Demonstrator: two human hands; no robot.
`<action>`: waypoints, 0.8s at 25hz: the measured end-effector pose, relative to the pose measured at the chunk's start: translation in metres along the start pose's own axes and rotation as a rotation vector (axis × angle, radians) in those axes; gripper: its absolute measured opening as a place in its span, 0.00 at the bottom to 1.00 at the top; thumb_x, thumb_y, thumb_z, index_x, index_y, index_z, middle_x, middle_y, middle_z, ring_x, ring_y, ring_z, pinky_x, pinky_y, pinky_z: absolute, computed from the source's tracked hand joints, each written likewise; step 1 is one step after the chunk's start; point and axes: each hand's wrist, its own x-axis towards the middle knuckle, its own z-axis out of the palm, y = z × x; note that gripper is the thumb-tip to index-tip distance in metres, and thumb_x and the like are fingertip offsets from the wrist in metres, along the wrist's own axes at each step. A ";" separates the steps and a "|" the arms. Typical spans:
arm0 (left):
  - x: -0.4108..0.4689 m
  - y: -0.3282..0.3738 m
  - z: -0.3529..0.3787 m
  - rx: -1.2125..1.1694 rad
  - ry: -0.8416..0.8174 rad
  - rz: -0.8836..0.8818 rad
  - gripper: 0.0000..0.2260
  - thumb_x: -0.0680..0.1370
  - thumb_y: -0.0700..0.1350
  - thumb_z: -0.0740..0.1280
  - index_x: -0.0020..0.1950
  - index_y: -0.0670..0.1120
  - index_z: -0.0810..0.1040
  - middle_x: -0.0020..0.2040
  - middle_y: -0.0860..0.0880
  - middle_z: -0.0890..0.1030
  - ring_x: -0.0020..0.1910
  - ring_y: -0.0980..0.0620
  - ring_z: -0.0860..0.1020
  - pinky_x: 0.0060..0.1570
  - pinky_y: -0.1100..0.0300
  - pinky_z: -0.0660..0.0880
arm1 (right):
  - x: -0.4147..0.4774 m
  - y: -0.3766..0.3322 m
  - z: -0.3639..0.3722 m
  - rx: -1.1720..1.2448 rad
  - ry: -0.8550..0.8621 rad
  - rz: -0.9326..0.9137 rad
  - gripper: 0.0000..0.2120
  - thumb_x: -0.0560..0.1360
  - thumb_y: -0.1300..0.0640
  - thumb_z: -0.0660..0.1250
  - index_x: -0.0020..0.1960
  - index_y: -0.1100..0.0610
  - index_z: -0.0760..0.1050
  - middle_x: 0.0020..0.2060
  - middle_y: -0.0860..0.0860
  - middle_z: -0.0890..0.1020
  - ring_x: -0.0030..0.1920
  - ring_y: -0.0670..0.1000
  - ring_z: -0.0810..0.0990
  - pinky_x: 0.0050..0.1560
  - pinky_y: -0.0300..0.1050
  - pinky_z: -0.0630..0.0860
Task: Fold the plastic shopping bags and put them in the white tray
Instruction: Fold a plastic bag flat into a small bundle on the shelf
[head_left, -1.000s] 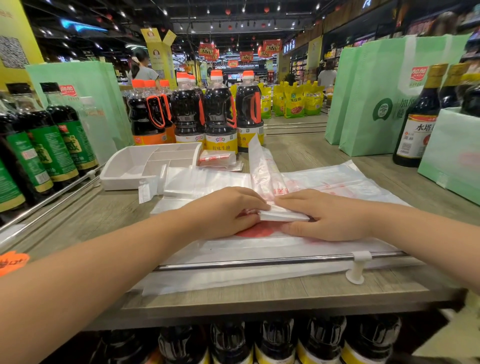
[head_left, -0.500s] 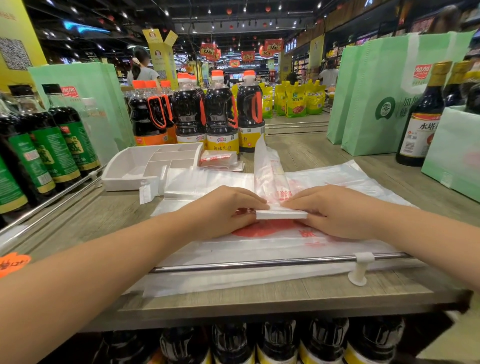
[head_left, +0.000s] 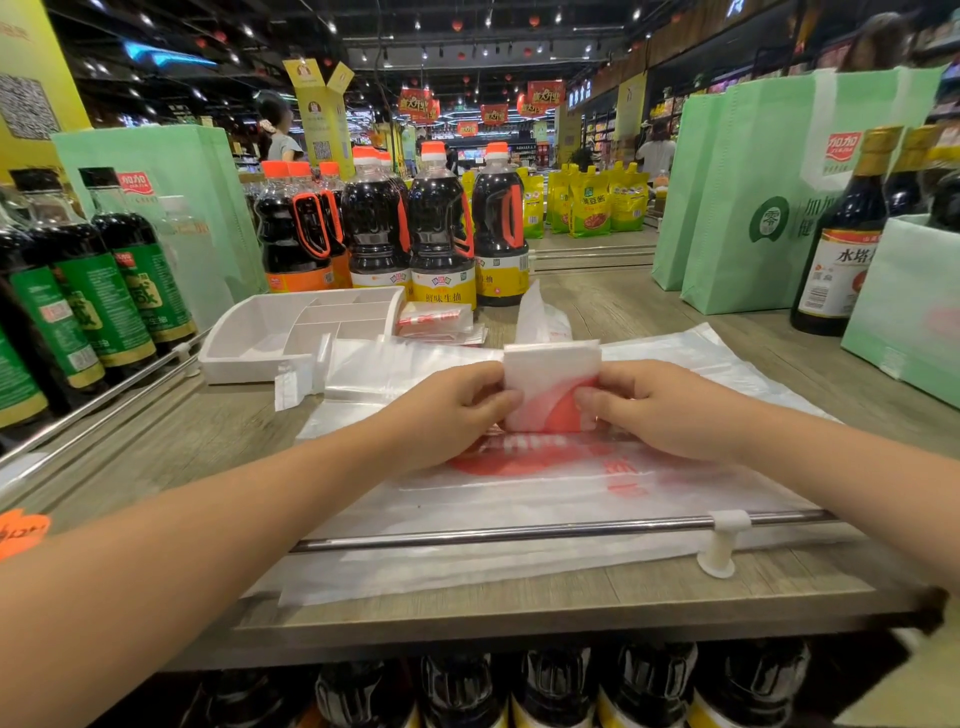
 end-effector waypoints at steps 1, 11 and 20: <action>0.002 0.000 0.001 -0.039 0.000 -0.039 0.07 0.83 0.49 0.63 0.52 0.46 0.77 0.36 0.55 0.78 0.31 0.59 0.72 0.35 0.61 0.69 | 0.002 -0.001 0.000 0.063 0.017 0.029 0.07 0.81 0.50 0.63 0.53 0.48 0.80 0.40 0.45 0.85 0.39 0.43 0.82 0.39 0.31 0.74; 0.014 -0.001 0.008 0.023 0.025 -0.110 0.05 0.82 0.51 0.64 0.55 0.51 0.77 0.35 0.55 0.79 0.31 0.59 0.75 0.30 0.66 0.69 | 0.008 -0.004 0.001 -0.004 0.020 0.243 0.11 0.78 0.46 0.68 0.47 0.53 0.82 0.37 0.46 0.85 0.33 0.42 0.78 0.35 0.36 0.70; 0.009 -0.002 0.008 0.269 0.123 -0.083 0.25 0.77 0.58 0.70 0.69 0.50 0.69 0.52 0.54 0.77 0.46 0.56 0.77 0.46 0.59 0.74 | 0.005 -0.007 0.006 -0.279 0.116 0.212 0.21 0.72 0.37 0.70 0.52 0.53 0.74 0.45 0.46 0.80 0.42 0.47 0.77 0.45 0.48 0.76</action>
